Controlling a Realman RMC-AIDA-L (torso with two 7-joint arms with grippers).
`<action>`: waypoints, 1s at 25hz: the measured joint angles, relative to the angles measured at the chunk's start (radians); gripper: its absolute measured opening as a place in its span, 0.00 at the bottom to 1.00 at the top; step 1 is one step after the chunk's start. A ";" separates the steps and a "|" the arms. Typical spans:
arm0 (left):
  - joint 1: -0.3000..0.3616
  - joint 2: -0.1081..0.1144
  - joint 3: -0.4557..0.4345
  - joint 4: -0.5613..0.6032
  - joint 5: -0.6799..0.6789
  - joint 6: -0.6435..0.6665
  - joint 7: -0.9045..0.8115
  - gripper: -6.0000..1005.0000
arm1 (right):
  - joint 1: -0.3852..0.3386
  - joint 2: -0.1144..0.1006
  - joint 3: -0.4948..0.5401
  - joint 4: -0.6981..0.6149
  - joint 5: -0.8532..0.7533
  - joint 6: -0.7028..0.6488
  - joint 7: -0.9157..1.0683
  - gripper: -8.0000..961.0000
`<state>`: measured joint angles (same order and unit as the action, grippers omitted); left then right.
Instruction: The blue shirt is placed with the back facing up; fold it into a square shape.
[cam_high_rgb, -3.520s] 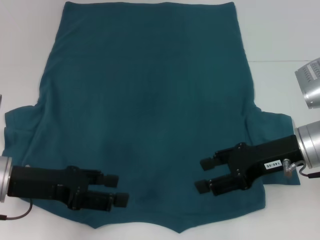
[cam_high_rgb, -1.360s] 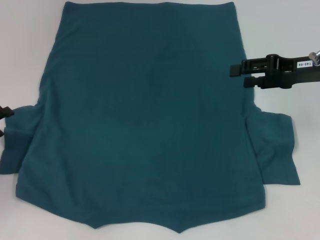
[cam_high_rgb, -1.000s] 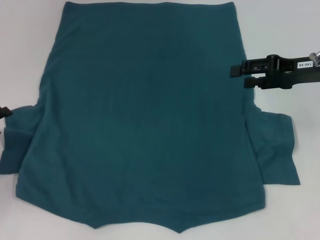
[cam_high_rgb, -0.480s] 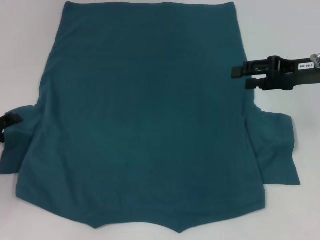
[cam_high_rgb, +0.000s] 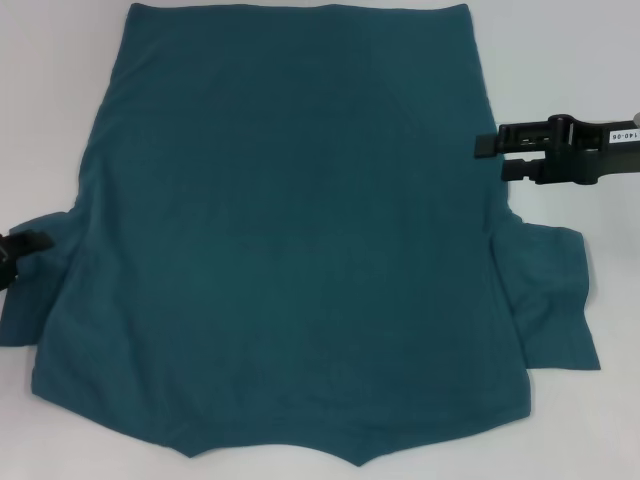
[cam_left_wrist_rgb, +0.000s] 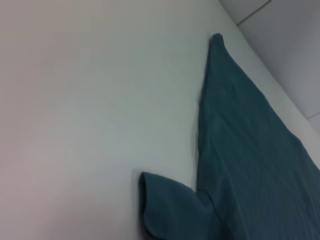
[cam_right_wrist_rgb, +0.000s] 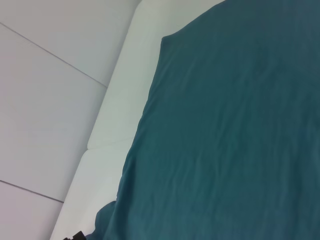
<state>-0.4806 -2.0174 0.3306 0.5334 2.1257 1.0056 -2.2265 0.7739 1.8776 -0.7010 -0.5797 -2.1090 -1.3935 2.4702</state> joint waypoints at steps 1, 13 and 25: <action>0.000 -0.001 0.007 0.001 0.000 -0.001 0.000 0.72 | 0.000 0.000 0.000 0.000 -0.001 0.000 0.000 0.79; 0.005 -0.003 0.048 0.033 0.020 0.001 0.015 0.25 | 0.001 0.000 0.000 0.000 -0.004 0.001 0.002 0.79; -0.012 0.005 0.251 0.223 0.173 0.020 -0.063 0.01 | 0.000 0.000 0.000 0.000 -0.004 0.001 0.006 0.79</action>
<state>-0.4929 -2.0126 0.5814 0.7560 2.2987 1.0260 -2.2899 0.7739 1.8775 -0.7010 -0.5798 -2.1128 -1.3928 2.4762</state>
